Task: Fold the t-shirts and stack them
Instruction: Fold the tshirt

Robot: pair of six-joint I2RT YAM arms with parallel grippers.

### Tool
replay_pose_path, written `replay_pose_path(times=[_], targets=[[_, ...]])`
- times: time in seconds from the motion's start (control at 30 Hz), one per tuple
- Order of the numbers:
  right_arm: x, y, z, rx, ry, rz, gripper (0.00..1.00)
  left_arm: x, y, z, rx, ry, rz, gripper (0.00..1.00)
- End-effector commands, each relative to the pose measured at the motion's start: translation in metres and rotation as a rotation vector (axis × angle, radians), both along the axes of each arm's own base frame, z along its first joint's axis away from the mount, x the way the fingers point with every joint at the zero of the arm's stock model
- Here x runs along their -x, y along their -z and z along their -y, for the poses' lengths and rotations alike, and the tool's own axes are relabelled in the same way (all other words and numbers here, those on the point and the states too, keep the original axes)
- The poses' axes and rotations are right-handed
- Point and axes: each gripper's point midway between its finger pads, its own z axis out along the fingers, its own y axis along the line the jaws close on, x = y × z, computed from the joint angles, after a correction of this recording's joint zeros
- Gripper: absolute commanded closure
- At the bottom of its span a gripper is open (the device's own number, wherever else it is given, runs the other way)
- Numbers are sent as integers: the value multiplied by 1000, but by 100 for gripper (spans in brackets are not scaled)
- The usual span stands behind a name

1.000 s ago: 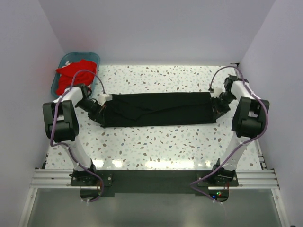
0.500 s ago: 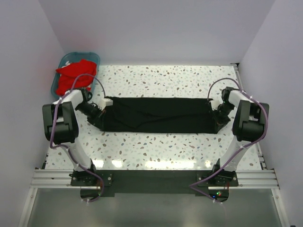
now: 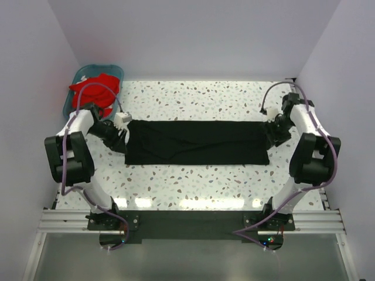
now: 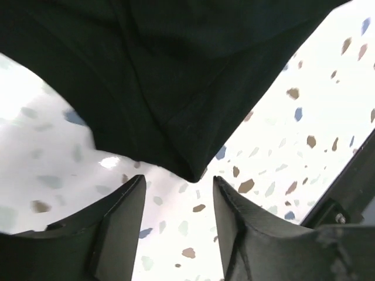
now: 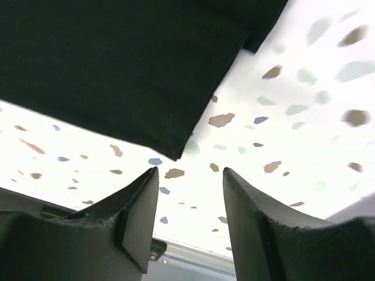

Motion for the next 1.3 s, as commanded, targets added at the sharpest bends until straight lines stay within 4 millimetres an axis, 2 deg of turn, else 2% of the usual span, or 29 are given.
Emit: replay_pose_path(times=[0.0,0.03,0.1,0.13,0.2,0.23,0.3,0.4,0.43,0.47,0.53,0.6,0.77,0.97,1.1,1.27], targets=[[-22,-62,-30,-125,-31,191,48,-25,-66,23,141,80,293,44],[-24,-65,-38,-145,-36,202,48,-31,-70,26,144,134,368,44],[-31,-65,-59,-174,-67,221,50,-29,-76,41,162,230,464,41],[-33,-63,-65,-178,-77,222,52,-36,-76,44,141,321,561,41],[-38,-55,-79,-179,-95,211,60,-33,-74,57,132,442,655,37],[-38,-51,-83,-182,-99,202,63,-40,-73,60,101,527,738,37],[-38,-41,-89,-185,-96,168,69,-35,-62,71,71,667,776,37],[-36,-28,-88,-174,-75,146,71,-38,-50,81,33,823,863,37],[-35,-24,-87,-167,-69,140,71,-45,-49,81,9,860,909,36],[-36,-21,-86,-161,-60,143,71,-43,-43,92,5,907,918,36],[-32,-13,-85,-154,-55,127,71,-54,-39,97,-28,927,973,36],[-26,-6,-84,-149,-49,103,72,-55,-36,107,-21,964,988,36],[-15,8,-77,-111,-50,59,73,-43,-16,119,18,1067,940,36],[-14,13,-74,-95,-48,49,73,-32,4,124,25,1145,893,36],[-11,19,-71,-77,-51,34,73,-41,9,129,-4,1130,922,36],[-6,26,-66,-48,-58,13,73,-56,9,137,-25,1118,964,47]])
